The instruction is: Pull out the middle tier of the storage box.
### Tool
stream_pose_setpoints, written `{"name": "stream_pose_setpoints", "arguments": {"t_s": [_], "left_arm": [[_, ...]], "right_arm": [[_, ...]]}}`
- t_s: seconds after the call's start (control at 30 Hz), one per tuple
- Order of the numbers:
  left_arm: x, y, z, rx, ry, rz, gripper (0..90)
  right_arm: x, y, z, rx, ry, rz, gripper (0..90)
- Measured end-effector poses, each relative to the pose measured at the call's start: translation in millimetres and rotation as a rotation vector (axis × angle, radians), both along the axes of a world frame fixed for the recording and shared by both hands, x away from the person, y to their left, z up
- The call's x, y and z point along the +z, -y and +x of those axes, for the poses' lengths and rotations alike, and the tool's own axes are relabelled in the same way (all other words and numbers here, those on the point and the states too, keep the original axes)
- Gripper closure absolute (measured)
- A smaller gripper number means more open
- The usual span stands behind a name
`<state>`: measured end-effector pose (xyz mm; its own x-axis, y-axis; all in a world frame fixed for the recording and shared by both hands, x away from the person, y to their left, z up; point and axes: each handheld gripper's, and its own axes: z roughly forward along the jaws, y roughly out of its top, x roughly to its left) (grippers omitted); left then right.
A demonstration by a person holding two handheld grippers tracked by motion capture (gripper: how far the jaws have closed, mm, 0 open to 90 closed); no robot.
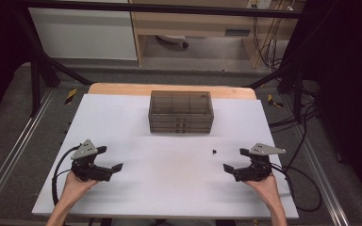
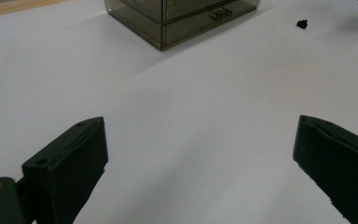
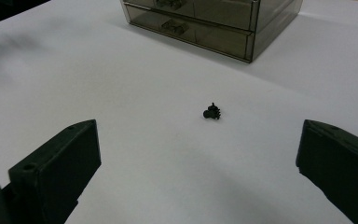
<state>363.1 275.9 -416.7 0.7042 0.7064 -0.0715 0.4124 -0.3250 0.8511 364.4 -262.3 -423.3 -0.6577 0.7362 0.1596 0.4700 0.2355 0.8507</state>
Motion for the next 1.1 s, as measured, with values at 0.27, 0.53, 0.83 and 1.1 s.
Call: {"name": "stream_pose_setpoints", "arguments": {"t_s": [0.27, 0.53, 0.83, 1.1], "left_arm": [[-0.5, 0.0, 0.4, 0.001, 0.001, 0.005, 2.6], [-0.7, 0.3, 1.6, 0.004, 0.001, 0.007, 2.6], [-1.4, -0.1, 1.7, 0.007, -0.002, 0.009, 2.7], [-2.2, -1.8, 2.0, 0.008, -0.004, 0.01, 2.7]], "right_arm": [[0.6, 0.5, -0.1, -0.001, 0.006, -0.001, 0.4], [1.0, 0.5, -0.2, -0.004, 0.009, -0.007, 0.4], [4.7, -5.3, -0.5, 0.005, 0.026, -0.039, 0.4], [7.5, -15.0, 0.5, 0.024, 0.034, -0.071, 0.4]]}}
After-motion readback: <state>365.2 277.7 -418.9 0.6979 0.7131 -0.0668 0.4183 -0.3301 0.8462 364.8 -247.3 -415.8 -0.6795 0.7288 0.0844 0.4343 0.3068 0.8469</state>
